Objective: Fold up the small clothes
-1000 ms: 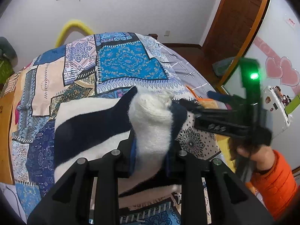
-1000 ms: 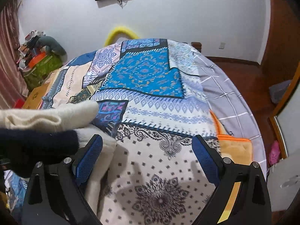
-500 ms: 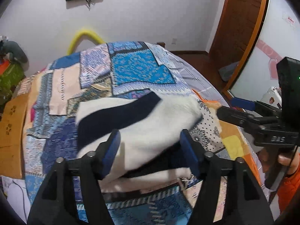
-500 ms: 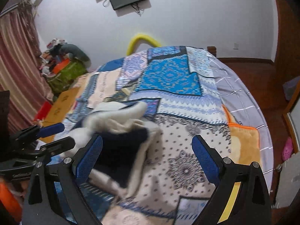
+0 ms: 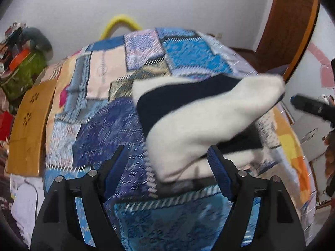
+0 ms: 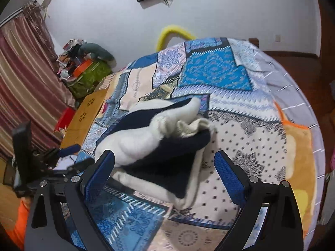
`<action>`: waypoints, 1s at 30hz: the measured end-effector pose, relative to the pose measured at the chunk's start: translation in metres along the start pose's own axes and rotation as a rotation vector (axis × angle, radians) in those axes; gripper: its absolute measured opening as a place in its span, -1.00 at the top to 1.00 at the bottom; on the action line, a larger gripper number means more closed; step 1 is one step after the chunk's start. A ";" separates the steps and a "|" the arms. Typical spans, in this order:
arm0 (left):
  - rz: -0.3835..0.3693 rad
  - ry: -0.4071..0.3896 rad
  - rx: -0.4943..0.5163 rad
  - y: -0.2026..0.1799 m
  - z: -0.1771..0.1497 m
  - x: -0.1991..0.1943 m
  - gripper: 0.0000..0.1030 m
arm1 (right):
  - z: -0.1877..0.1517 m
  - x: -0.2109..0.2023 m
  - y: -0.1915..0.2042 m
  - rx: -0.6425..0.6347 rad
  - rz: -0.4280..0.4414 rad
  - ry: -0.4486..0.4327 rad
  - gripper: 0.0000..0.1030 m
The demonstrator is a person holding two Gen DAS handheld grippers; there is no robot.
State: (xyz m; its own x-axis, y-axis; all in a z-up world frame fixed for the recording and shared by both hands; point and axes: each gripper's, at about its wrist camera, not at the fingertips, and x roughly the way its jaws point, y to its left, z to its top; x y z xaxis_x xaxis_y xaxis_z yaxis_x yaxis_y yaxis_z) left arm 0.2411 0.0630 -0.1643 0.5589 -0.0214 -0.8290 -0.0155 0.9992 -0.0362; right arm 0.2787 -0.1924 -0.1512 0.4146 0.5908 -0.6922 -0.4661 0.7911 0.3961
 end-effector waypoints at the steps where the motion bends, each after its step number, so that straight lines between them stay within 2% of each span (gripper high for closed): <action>1: 0.001 0.012 -0.002 0.002 -0.004 0.004 -0.50 | 0.000 0.004 0.002 0.001 -0.002 0.007 -0.84; 6: 0.002 0.080 -0.018 0.012 -0.018 0.030 -0.50 | 0.004 0.025 0.007 0.003 -0.004 0.038 -0.84; 10: -0.005 0.102 -0.039 0.016 -0.019 0.045 -0.50 | 0.008 0.035 0.008 0.024 0.012 0.036 -0.83; 16: -0.033 0.106 -0.065 0.021 -0.018 0.056 -0.50 | 0.014 0.045 0.011 0.026 0.018 0.037 -0.39; 18: -0.039 0.101 -0.082 0.023 -0.018 0.056 -0.50 | 0.017 0.044 0.013 0.027 0.018 0.027 -0.11; 21: -0.046 0.084 -0.107 0.027 -0.017 0.052 -0.50 | 0.022 0.039 0.018 0.014 0.016 0.002 0.21; 26: -0.018 0.054 -0.092 0.021 -0.012 0.044 -0.50 | 0.032 0.025 0.036 -0.033 0.029 -0.047 0.43; 30: 0.026 0.042 -0.085 0.022 -0.011 0.043 -0.50 | 0.031 0.008 0.053 -0.078 0.059 -0.100 0.52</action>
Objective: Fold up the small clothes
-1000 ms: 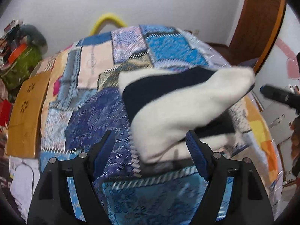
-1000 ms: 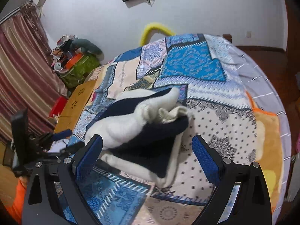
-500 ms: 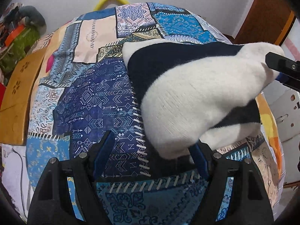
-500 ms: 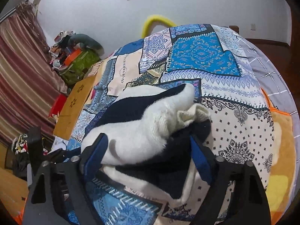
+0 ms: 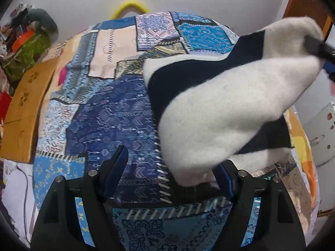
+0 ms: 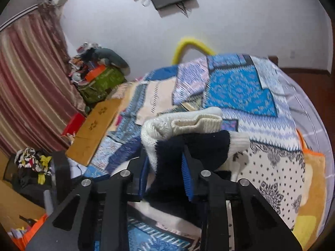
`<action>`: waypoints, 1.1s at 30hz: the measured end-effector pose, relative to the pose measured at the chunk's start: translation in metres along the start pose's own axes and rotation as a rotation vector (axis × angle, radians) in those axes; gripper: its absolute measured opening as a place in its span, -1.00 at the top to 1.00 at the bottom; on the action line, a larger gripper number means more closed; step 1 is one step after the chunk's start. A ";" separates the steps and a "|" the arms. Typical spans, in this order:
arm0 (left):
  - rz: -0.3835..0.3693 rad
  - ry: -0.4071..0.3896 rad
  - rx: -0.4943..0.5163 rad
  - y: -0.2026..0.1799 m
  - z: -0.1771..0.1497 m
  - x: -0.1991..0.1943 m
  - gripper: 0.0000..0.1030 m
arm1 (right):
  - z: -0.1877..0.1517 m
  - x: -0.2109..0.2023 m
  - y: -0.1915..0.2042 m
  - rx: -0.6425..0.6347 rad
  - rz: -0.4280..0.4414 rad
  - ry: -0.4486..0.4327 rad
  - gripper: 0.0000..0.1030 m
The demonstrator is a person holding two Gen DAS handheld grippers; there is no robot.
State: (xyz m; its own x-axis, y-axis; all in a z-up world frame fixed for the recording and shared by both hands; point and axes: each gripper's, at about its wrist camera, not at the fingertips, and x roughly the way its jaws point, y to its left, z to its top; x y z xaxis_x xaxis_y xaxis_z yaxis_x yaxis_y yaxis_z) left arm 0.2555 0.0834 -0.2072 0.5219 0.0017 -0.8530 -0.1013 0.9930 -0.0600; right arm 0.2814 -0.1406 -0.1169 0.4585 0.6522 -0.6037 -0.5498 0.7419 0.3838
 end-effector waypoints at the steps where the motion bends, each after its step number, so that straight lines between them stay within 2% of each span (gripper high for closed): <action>1: 0.004 -0.003 -0.010 0.002 0.000 -0.001 -0.50 | -0.001 -0.003 0.003 -0.008 0.006 -0.006 0.52; 3: 0.011 -0.010 -0.050 0.012 0.000 -0.004 -0.50 | -0.004 -0.009 0.008 -0.031 0.013 -0.020 0.61; 5: 0.005 -0.017 -0.089 0.023 -0.001 -0.007 -0.50 | -0.008 -0.015 0.008 -0.039 0.018 -0.024 0.82; 10: -0.035 0.019 -0.145 0.034 -0.006 -0.007 -0.50 | -0.026 -0.005 -0.003 -0.043 -0.022 0.050 0.82; 15: 0.012 0.000 -0.090 0.029 -0.017 -0.014 -0.50 | -0.043 0.003 -0.014 -0.032 -0.026 0.113 0.82; 18: 0.016 0.012 -0.095 0.035 -0.024 -0.014 -0.50 | -0.055 0.005 -0.020 -0.006 -0.017 0.146 0.82; 21: 0.014 0.026 -0.099 0.040 -0.027 -0.014 -0.50 | -0.071 0.009 -0.026 -0.007 -0.062 0.197 0.81; 25: 0.035 0.002 -0.070 0.042 -0.027 -0.027 -0.50 | -0.081 0.001 -0.033 0.001 -0.085 0.223 0.80; 31: 0.078 -0.077 -0.023 0.042 -0.014 -0.053 -0.50 | -0.053 -0.031 -0.029 -0.031 -0.101 0.108 0.46; 33: 0.078 -0.099 -0.012 0.039 -0.004 -0.059 -0.50 | -0.038 -0.039 -0.020 -0.055 -0.093 0.061 0.21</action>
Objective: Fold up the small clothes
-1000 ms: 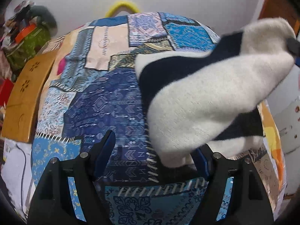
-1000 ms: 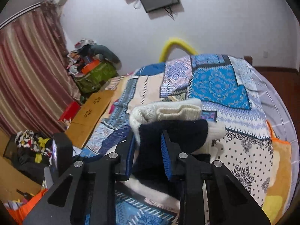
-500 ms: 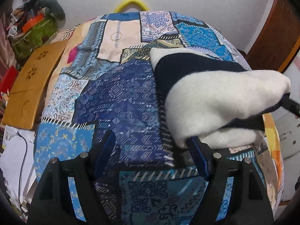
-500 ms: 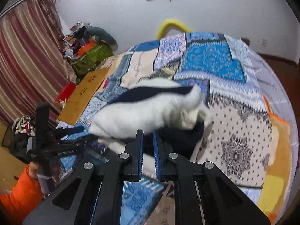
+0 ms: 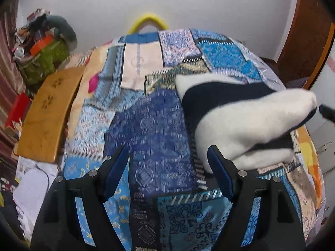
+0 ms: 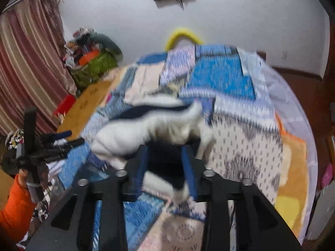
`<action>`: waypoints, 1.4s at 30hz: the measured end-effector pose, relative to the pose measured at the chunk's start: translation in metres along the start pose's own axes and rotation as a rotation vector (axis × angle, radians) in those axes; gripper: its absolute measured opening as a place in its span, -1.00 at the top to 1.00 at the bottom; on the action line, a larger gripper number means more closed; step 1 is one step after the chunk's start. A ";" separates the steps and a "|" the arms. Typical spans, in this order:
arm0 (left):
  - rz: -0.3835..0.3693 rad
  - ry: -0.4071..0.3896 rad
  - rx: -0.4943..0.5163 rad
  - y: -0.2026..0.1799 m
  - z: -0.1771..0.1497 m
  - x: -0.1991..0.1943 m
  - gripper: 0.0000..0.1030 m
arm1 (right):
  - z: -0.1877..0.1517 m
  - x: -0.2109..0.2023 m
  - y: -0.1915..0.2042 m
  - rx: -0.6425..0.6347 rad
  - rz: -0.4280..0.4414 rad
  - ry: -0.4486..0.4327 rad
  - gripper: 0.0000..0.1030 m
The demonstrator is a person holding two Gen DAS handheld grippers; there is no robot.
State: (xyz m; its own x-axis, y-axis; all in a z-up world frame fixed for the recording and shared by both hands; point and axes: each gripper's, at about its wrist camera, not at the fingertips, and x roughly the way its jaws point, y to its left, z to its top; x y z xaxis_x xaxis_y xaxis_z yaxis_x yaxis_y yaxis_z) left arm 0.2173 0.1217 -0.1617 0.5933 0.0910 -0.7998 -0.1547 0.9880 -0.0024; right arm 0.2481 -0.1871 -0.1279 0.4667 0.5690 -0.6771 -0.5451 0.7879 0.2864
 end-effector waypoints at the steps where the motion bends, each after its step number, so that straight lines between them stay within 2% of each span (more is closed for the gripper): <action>1: 0.000 -0.005 0.003 -0.001 0.004 0.000 -0.51 | 0.005 -0.001 0.004 -0.013 0.001 -0.015 0.16; 7: -0.028 -0.028 0.019 -0.015 0.031 0.000 -0.51 | 0.034 0.018 0.032 -0.102 0.008 -0.038 0.09; 11: -0.061 -0.031 0.039 -0.029 0.045 0.007 -0.51 | 0.037 0.047 0.035 -0.118 0.012 0.005 0.09; 16: -0.068 0.002 0.080 -0.043 0.049 0.027 -0.51 | 0.024 0.081 0.019 -0.078 -0.005 0.081 0.09; 21: -0.094 0.083 0.084 -0.047 0.035 0.057 -0.55 | -0.003 0.097 -0.002 -0.033 -0.006 0.167 0.09; 24: -0.111 0.106 0.088 -0.049 0.022 0.066 -0.63 | -0.021 0.100 -0.001 -0.056 -0.011 0.191 0.09; 27: -0.120 0.102 0.090 -0.048 0.010 0.068 -0.67 | -0.032 0.093 0.004 -0.093 -0.023 0.169 0.09; 33: -0.153 0.119 0.045 -0.037 -0.003 0.067 -0.72 | -0.039 0.084 0.008 -0.089 -0.019 0.153 0.09; 41: -0.147 0.117 0.073 -0.036 -0.017 0.054 -0.72 | -0.045 0.075 0.003 -0.077 -0.025 0.145 0.08; 42: -0.147 0.121 0.072 -0.035 -0.018 0.053 -0.72 | -0.046 0.074 0.001 -0.073 -0.029 0.147 0.01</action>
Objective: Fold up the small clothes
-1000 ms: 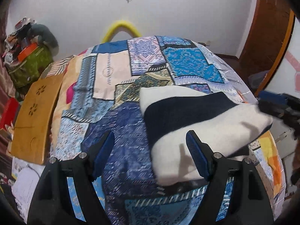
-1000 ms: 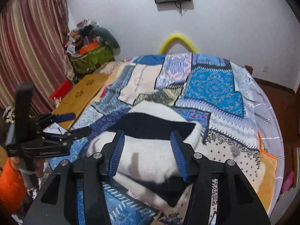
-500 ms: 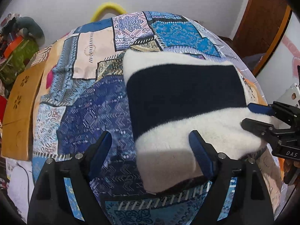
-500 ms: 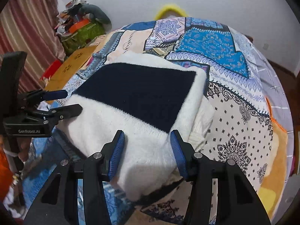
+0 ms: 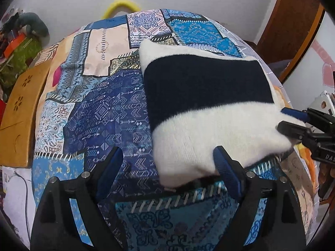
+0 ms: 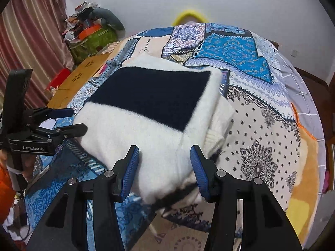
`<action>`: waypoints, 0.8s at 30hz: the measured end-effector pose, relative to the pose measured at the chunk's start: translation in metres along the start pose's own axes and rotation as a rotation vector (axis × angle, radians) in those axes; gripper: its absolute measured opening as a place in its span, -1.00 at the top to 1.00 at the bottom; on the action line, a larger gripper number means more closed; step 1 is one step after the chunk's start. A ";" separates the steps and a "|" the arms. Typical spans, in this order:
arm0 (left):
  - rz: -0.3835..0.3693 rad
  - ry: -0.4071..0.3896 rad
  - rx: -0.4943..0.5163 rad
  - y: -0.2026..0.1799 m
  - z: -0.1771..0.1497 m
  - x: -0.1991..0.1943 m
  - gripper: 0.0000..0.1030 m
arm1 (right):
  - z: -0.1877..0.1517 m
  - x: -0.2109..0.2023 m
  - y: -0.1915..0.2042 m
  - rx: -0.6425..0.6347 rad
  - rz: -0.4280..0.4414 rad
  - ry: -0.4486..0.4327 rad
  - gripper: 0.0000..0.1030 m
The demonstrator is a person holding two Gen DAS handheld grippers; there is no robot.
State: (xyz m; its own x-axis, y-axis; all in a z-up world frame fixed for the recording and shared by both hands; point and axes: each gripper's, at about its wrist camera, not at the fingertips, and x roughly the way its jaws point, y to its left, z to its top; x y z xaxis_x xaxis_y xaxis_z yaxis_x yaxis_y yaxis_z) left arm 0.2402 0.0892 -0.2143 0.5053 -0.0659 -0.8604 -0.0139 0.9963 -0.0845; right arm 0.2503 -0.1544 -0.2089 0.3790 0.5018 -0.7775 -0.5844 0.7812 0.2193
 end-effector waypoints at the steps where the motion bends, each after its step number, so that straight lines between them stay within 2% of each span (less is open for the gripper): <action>1: -0.008 0.016 -0.008 0.001 0.000 -0.001 -0.72 | -0.002 -0.001 -0.003 0.011 0.000 0.008 -0.02; 3: -0.021 0.034 -0.023 0.004 0.002 -0.005 -0.71 | -0.005 -0.002 -0.008 0.026 0.011 0.009 -0.06; 5: 0.004 0.019 -0.006 0.003 0.005 -0.011 -0.71 | -0.009 -0.003 -0.014 0.043 0.005 0.008 -0.19; 9: 0.075 -0.018 0.058 -0.004 0.012 -0.021 -0.71 | -0.013 -0.009 -0.024 0.101 0.039 0.006 -0.21; 13: 0.102 -0.043 0.088 -0.006 0.021 -0.025 -0.71 | -0.008 -0.018 -0.024 0.108 0.040 -0.010 -0.26; 18: 0.095 -0.059 0.068 -0.003 0.038 -0.024 -0.71 | 0.008 -0.027 -0.028 0.106 0.017 -0.049 -0.54; 21: 0.080 -0.057 0.046 0.002 0.047 -0.020 -0.71 | 0.015 -0.023 -0.034 0.115 -0.001 -0.054 -0.61; 24: 0.051 -0.037 0.020 0.006 0.055 -0.010 -0.71 | 0.021 -0.015 -0.043 0.154 0.020 -0.038 -0.63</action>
State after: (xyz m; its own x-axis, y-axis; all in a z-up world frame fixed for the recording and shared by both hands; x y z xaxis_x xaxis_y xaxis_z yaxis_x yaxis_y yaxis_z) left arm 0.2826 0.0986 -0.1788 0.5361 -0.0136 -0.8441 -0.0230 0.9993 -0.0307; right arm 0.2853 -0.1879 -0.1946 0.3975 0.5291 -0.7497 -0.4764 0.8173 0.3241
